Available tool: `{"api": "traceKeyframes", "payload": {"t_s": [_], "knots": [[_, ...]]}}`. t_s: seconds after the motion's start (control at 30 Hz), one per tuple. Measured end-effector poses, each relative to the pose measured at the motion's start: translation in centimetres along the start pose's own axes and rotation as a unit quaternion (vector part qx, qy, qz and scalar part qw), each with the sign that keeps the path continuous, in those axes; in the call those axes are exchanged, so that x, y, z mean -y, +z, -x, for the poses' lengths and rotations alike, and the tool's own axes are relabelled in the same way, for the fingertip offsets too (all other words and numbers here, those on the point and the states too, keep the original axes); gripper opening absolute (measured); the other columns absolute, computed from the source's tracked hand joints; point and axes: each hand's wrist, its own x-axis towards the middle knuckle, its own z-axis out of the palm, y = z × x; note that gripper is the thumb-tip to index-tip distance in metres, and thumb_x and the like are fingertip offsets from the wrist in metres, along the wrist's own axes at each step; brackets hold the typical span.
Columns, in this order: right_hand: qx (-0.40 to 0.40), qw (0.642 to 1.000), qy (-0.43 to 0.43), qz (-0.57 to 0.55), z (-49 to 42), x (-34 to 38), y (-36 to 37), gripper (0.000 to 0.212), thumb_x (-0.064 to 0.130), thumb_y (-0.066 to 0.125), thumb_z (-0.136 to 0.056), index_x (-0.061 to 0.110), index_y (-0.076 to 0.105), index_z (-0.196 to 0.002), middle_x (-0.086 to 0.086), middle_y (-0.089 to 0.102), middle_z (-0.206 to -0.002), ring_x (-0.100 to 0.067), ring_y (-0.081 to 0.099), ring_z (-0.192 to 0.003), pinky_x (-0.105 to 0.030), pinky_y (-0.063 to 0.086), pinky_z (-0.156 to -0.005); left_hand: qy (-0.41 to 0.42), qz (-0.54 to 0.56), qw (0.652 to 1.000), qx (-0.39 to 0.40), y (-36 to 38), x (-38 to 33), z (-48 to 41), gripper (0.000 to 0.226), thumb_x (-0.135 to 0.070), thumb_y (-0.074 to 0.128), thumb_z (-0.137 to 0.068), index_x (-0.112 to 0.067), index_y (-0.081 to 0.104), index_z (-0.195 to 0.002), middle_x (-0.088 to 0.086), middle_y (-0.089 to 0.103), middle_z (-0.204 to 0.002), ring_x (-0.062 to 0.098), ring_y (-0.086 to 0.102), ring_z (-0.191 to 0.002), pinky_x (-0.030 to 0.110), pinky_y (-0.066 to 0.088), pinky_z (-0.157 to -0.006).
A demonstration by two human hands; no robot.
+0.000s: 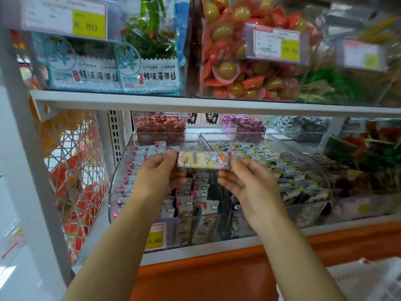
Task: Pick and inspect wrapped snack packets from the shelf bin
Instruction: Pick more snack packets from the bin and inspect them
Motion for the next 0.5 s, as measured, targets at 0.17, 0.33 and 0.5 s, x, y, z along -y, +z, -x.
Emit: {"api": "traceKeyframes", "payload": {"t_s": [0.17,0.33,0.5], "knots": [[-0.005,0.994,0.044,-0.095,0.12,-0.14,0.41,0.009,0.008,0.055,-0.089,0.006,0.064,-0.085,-0.004,0.070,-0.068,-0.014,0.067,-0.061,-0.023,0.054,-0.055,-0.040,0.138,0.990,-0.002,-0.31,-0.52,0.32,0.023,-0.017,0.058,-0.089,-0.010,0.054,-0.068,-0.001,0.053,-0.055,0.007,0.052,-0.048,0.016,0.047,-0.044],[-0.050,0.982,0.069,-0.169,-0.25,-0.18,0.31,0.009,0.009,0.054,-0.091,0.005,0.062,-0.088,-0.003,0.067,-0.059,-0.011,0.065,-0.053,-0.021,0.053,-0.050,-0.107,0.196,0.973,0.050,0.07,-0.47,0.45,0.012,-0.016,0.064,-0.079,-0.010,0.060,-0.070,-0.002,0.053,-0.050,0.004,0.049,-0.042,0.012,0.044,-0.039],[-0.090,0.972,0.079,-0.200,-0.43,-0.08,-0.17,0.011,0.011,0.056,-0.090,0.007,0.061,-0.081,-0.001,0.063,-0.052,-0.009,0.060,-0.045,-0.020,0.050,-0.045,-0.104,0.172,0.969,0.141,0.07,-0.57,0.64,0.013,-0.017,0.064,-0.069,-0.014,0.070,-0.057,-0.001,0.055,-0.052,0.005,0.053,-0.044,0.013,0.047,-0.042]]}}
